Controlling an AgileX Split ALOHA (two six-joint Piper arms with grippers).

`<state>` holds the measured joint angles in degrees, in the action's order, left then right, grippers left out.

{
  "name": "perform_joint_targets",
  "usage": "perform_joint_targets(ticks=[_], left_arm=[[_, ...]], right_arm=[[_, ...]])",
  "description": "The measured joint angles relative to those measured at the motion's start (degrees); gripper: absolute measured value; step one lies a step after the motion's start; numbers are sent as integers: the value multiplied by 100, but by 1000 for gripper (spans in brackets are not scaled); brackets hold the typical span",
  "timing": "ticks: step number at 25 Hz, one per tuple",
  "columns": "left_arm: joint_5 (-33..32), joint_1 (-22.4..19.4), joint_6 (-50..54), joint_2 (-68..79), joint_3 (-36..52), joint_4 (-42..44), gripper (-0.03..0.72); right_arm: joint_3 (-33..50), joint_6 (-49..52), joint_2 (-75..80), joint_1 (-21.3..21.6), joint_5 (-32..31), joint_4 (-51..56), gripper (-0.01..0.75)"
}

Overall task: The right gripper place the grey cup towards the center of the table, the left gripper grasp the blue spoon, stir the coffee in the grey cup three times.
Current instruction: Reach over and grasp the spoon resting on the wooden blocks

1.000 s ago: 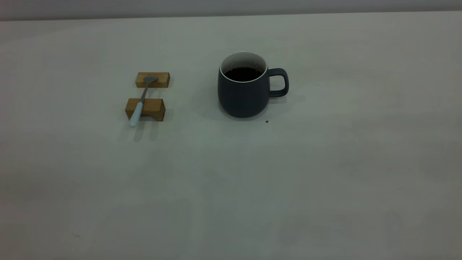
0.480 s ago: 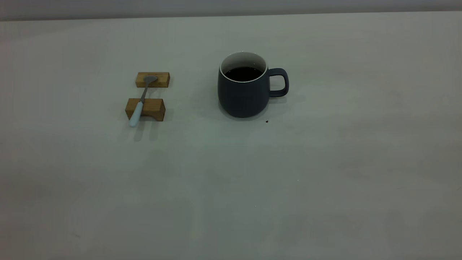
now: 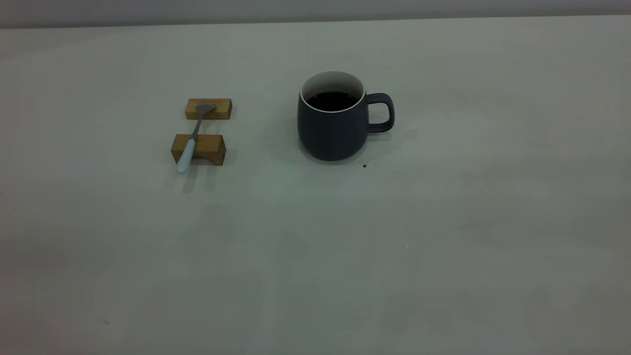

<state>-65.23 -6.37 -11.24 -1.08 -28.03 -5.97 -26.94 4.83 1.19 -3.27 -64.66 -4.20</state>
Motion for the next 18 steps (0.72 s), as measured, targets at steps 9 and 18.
perform_joint_targets(ticks=[9, 18], left_arm=[[72, 0, 483, 233, -50, -78, 483], [961, 0, 583, 3400, -892, -307, 573]], right_arm=[[0, 0, 0, 14, 0, 4, 460], [0, 5, 0, 14, 0, 4, 392]])
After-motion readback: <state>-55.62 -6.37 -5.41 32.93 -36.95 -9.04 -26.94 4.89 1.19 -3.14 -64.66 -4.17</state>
